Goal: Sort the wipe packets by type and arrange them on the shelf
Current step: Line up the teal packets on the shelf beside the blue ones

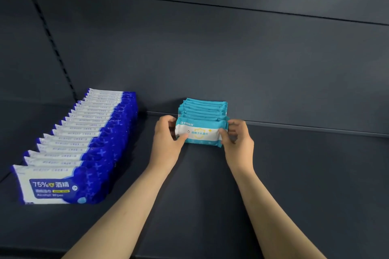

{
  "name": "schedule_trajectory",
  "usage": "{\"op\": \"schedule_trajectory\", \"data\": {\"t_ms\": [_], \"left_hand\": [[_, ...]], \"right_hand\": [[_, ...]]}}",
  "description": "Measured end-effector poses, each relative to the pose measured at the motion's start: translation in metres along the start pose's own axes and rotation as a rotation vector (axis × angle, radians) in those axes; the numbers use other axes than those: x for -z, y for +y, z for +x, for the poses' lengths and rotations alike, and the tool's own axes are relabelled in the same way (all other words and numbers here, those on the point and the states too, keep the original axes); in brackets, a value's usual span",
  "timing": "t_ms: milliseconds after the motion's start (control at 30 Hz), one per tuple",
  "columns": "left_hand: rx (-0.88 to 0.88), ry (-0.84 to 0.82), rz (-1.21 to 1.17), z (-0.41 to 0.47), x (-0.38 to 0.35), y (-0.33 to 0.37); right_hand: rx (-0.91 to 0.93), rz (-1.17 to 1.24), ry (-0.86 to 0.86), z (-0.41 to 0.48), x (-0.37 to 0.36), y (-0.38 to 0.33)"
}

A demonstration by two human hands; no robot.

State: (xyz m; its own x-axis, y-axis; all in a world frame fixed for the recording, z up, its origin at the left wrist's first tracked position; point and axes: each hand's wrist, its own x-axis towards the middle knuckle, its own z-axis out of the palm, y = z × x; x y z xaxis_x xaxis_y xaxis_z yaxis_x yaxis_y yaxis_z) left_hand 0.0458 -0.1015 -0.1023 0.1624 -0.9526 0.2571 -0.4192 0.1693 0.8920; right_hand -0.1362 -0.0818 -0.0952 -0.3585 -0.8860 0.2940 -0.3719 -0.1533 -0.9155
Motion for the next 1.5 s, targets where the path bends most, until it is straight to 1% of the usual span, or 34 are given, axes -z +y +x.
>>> {"op": "schedule_trajectory", "data": {"t_ms": [133, 233, 300, 400, 467, 567, 633, 733, 833, 1000, 1100, 1200, 1367, 1500], "left_hand": [[0.012, -0.028, 0.048, 0.001, -0.001, -0.002], [0.001, -0.019, 0.039, -0.002, 0.001, 0.001], [-0.007, 0.002, 0.006, -0.008, 0.005, 0.005], [-0.017, 0.067, -0.045, -0.019, 0.014, 0.012], [-0.041, 0.091, -0.105, -0.030, 0.018, 0.020], [-0.076, 0.037, -0.222, -0.057, 0.010, 0.043], [-0.085, -0.045, -0.284, -0.080, -0.004, 0.066], [-0.081, -0.216, -0.396, -0.125, -0.034, 0.107], [-0.092, -0.389, -0.451, -0.189, -0.068, 0.142], [-0.030, -0.727, -0.479, -0.325, -0.119, 0.183], [-0.001, -0.916, -0.432, -0.404, -0.149, 0.195], [0.040, -1.102, -0.362, -0.474, -0.179, 0.194], [0.077, -1.352, -0.212, -0.566, -0.226, 0.182], [0.119, -1.527, -0.093, -0.621, -0.263, 0.167]], "right_hand": [[-0.083, -0.038, -0.009, -0.001, 0.001, 0.000], [-0.150, 0.039, 0.000, -0.007, 0.007, 0.001], [-0.199, 0.106, 0.045, -0.017, 0.019, -0.001], [-0.270, 0.242, 0.124, -0.039, 0.050, -0.009], [-0.277, 0.283, 0.172, -0.055, 0.076, -0.012], [-0.273, 0.332, 0.245, -0.078, 0.124, -0.020], [-0.259, 0.332, 0.287, -0.100, 0.160, -0.027], [-0.231, 0.320, 0.351, -0.141, 0.220, -0.034], [-0.223, 0.290, 0.447, -0.199, 0.286, -0.033], [-0.326, 0.251, 0.651, -0.325, 0.394, -0.013], [-0.421, 0.227, 0.815, -0.406, 0.443, 0.004], [-0.528, 0.195, 0.959, -0.479, 0.476, 0.031], [-0.713, 0.198, 1.183, -0.574, 0.511, 0.078], [-0.832, 0.217, 1.312, -0.630, 0.528, 0.116]]}}
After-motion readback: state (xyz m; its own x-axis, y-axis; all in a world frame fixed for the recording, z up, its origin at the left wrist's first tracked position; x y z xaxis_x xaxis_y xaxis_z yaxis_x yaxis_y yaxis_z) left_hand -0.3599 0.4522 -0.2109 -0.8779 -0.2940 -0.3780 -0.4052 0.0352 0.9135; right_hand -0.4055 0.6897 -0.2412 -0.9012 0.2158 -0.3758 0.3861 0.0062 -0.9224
